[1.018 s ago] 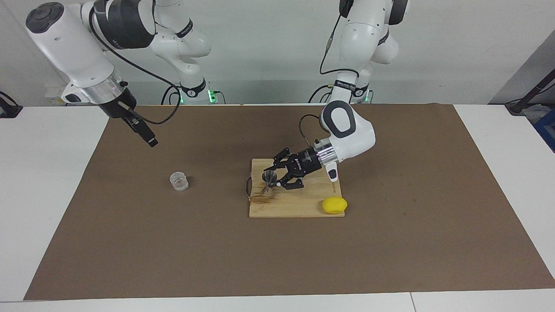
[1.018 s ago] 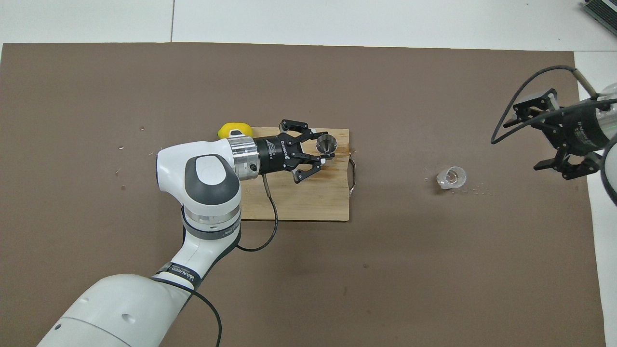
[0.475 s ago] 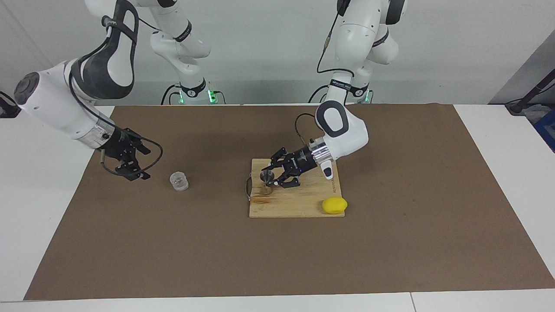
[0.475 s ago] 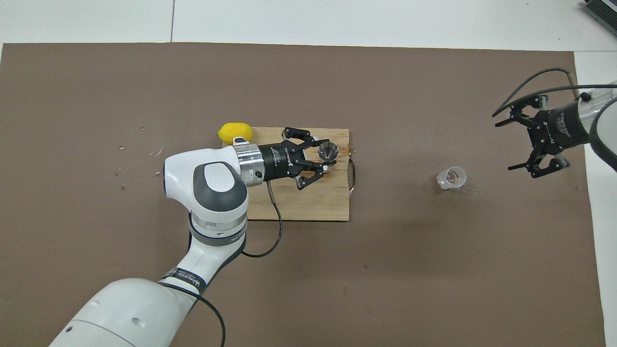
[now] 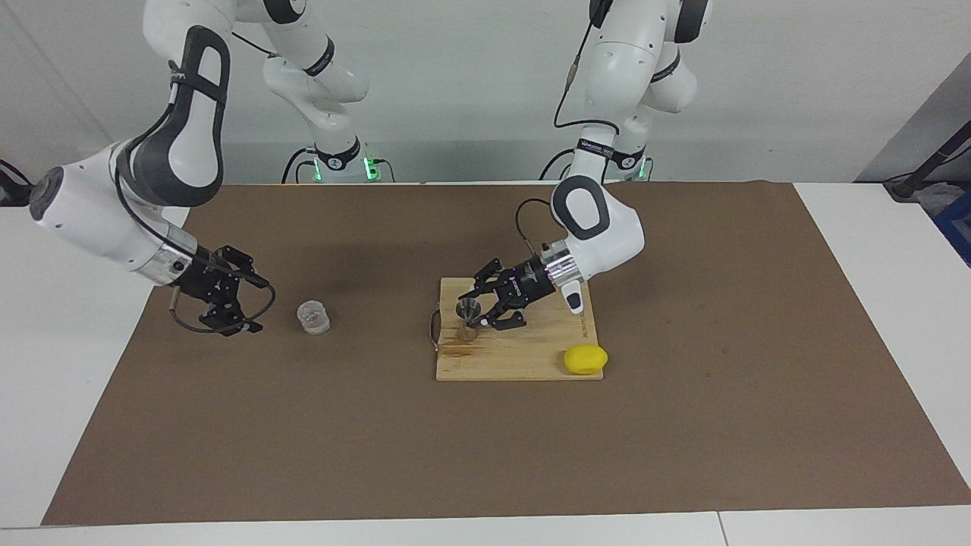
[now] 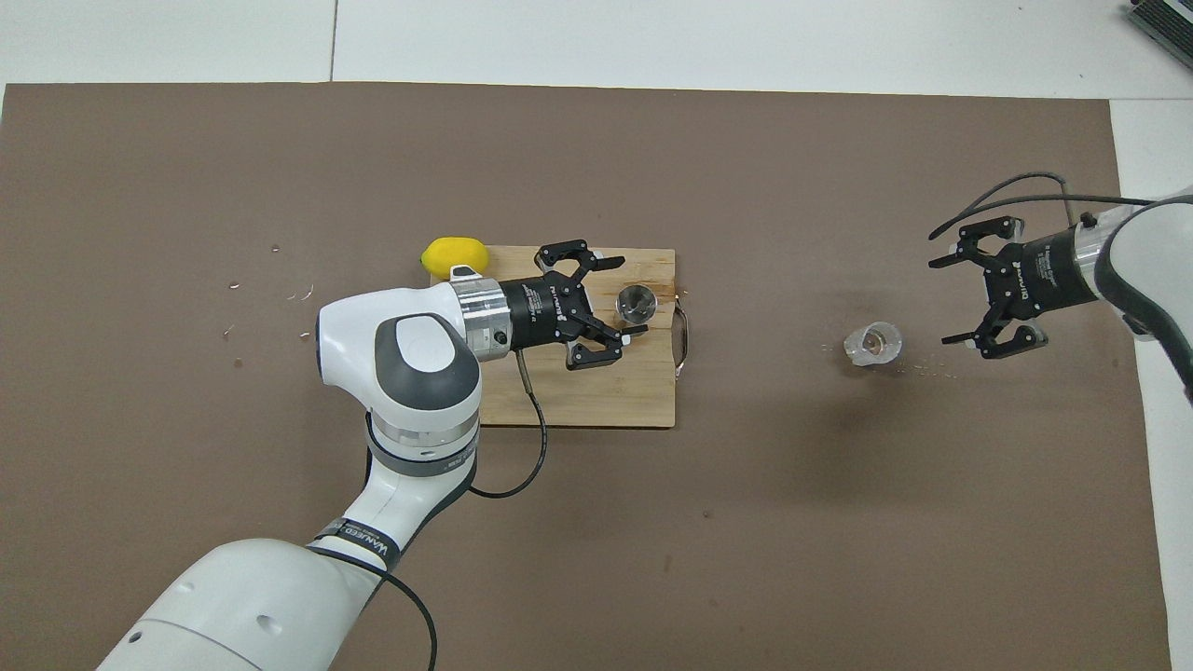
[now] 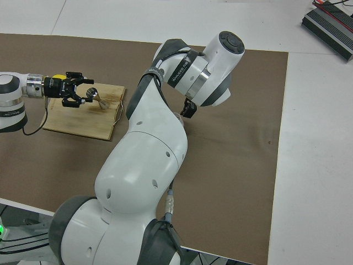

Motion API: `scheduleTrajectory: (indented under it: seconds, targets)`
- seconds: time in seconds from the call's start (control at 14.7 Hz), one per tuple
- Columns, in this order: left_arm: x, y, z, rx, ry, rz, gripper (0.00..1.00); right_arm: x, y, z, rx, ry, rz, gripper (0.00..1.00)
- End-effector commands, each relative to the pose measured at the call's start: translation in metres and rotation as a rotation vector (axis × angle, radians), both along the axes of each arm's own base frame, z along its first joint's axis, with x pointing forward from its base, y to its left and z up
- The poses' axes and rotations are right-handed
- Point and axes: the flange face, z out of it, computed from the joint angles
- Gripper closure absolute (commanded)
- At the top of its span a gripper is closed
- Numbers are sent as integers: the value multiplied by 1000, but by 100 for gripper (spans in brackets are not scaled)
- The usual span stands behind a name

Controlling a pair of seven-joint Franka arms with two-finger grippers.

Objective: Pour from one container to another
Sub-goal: 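Release the metal cup with the left gripper while the right gripper reaches the glass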

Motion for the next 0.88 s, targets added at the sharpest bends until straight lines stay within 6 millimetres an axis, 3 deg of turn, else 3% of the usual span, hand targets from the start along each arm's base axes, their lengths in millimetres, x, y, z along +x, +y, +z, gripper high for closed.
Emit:
scheduleTrajectory:
  seconds: [0.0, 0.2, 0.41, 0.81]
  targets:
    - [-5, 0, 4, 6, 1, 15, 0, -12, -1, -8, 37, -7, -14, 0]
    - [-2, 5, 29, -2, -36, 8, 0, -10, -4, -23, 70, -15, -8, 0]
    - [-2, 13, 56, -10, -52, 8, 0, -9, -29, -60, 154, -43, 15, 0]
    - [25, 63, 82, 236, -208, -240, 0, -25, -34, -98, 261, -39, 32, 0]
